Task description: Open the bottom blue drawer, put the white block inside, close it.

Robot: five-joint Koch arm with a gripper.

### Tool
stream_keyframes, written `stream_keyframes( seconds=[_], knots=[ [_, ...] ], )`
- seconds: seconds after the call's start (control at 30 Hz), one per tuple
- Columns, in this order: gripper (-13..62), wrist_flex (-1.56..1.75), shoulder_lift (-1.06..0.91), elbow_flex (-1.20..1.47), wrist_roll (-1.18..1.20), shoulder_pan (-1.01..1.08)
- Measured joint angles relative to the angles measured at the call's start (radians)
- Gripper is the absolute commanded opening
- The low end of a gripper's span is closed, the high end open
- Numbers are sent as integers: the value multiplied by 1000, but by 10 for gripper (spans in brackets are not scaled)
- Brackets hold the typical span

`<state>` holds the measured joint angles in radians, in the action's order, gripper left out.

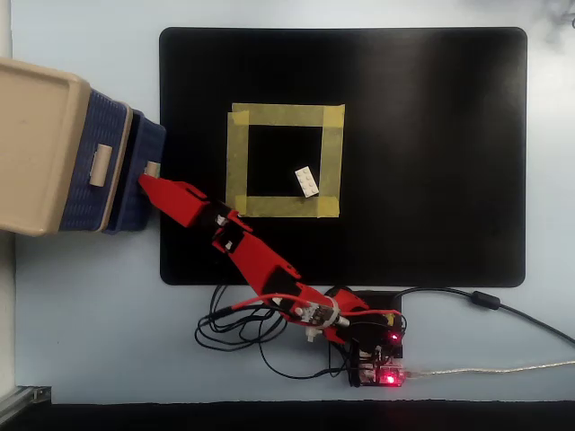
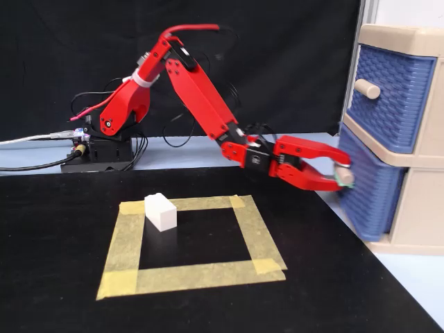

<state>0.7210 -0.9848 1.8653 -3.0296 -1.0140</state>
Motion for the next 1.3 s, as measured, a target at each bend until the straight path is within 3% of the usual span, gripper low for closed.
stream_keyframes(
  seconds=[0.17,0.3,0.33,0.43,0.6,0.7,0.8,0.9,0.97,1.13,1.3],
  knots=[
    [-71,216,-284,554,0,41],
    [309,241,-288,577,0,41],
    [339,241,-293,577,0,41],
    [340,233,-318,584,23,51],
    [338,-17,-598,678,270,94],
    [337,-566,-933,618,396,160],
    [335,-1189,-1137,293,529,232],
    [335,-1764,-1132,-63,772,299],
    [336,-2098,-1063,-204,1063,426],
    [336,-2134,-879,-209,1514,595],
    [337,-2005,-726,-221,1572,594]
  ],
)
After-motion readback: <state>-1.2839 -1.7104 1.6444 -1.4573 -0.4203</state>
